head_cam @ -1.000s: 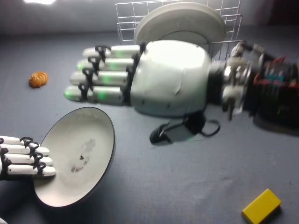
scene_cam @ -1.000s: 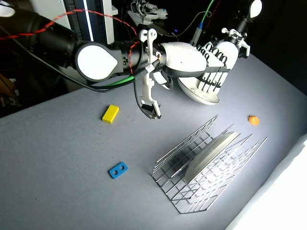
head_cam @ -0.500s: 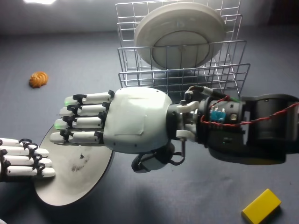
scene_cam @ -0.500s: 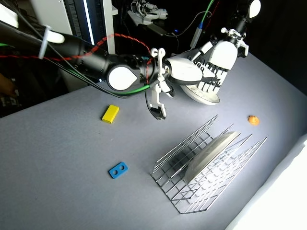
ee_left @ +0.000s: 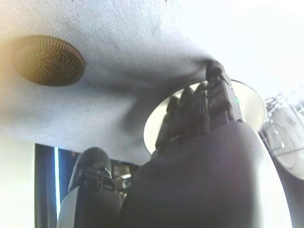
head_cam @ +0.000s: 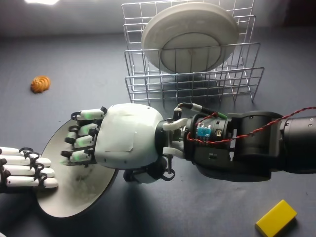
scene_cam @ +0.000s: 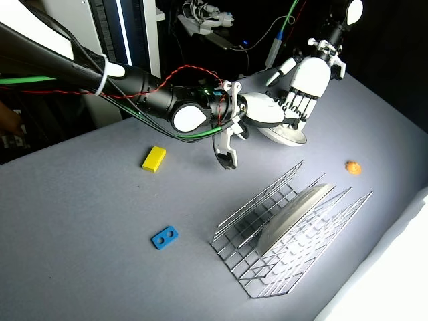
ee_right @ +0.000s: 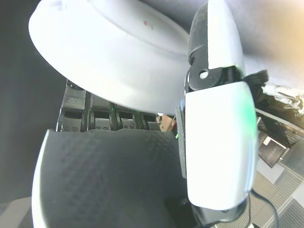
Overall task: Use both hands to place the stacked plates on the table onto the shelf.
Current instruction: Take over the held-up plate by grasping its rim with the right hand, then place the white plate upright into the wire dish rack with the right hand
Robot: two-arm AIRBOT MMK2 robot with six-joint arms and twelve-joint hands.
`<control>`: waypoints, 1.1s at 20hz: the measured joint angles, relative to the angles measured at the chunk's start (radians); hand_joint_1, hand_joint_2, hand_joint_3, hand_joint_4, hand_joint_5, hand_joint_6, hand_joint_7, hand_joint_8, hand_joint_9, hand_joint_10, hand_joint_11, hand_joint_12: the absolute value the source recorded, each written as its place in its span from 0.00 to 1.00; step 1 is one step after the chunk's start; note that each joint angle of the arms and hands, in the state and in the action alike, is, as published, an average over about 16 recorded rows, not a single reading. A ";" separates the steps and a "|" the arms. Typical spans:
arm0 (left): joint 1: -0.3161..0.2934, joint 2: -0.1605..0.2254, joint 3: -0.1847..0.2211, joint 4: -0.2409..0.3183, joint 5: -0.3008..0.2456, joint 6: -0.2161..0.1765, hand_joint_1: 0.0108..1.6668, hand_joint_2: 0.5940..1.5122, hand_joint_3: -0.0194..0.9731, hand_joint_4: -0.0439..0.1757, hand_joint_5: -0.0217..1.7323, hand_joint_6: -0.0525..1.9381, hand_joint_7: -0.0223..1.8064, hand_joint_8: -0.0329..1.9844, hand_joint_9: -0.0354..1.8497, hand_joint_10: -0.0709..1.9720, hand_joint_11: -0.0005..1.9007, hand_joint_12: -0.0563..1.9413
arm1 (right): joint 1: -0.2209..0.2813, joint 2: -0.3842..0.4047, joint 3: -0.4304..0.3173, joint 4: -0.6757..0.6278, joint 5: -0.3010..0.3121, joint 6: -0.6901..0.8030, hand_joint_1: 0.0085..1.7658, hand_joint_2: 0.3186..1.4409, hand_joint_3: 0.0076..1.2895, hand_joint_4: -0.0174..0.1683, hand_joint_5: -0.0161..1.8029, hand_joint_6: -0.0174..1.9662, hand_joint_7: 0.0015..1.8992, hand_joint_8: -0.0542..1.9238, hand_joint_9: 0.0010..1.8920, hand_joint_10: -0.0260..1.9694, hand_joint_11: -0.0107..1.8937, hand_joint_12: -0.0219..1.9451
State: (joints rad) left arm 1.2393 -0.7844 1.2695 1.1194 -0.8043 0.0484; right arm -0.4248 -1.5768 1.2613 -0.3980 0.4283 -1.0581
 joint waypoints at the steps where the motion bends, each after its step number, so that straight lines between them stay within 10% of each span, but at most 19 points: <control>1: 0.001 0.000 0.000 -0.001 -0.001 0.000 0.01 0.66 0.03 0.16 0.03 0.01 0.01 0.01 0.01 0.01 0.02 0.05 | -0.001 -0.008 0.007 0.002 0.003 -0.002 0.67 0.58 0.00 0.10 0.22 0.04 0.21 0.04 0.21 0.04 0.10 0.42; 12: -0.052 0.014 0.008 -0.046 -0.015 0.001 0.01 0.66 0.03 0.18 0.05 0.02 0.03 0.01 0.02 0.01 0.01 0.04 | 0.001 -0.047 0.038 0.008 0.039 -0.013 0.66 0.59 0.00 0.09 0.47 0.19 0.48 0.22 0.56 0.03 0.37 0.56; 22: -0.230 0.071 0.038 -0.086 -0.031 0.002 0.01 0.66 0.03 0.21 0.06 0.04 0.04 0.02 0.03 0.01 0.01 0.03 | 0.040 0.011 -0.016 0.010 0.015 -0.013 0.67 0.58 0.00 0.12 0.49 0.33 0.52 0.35 0.63 0.02 0.41 0.56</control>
State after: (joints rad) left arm 1.0093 -0.7138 1.3080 1.0330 -0.8353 0.0503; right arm -0.3852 -1.5663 1.2451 -0.3878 0.4434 -1.0713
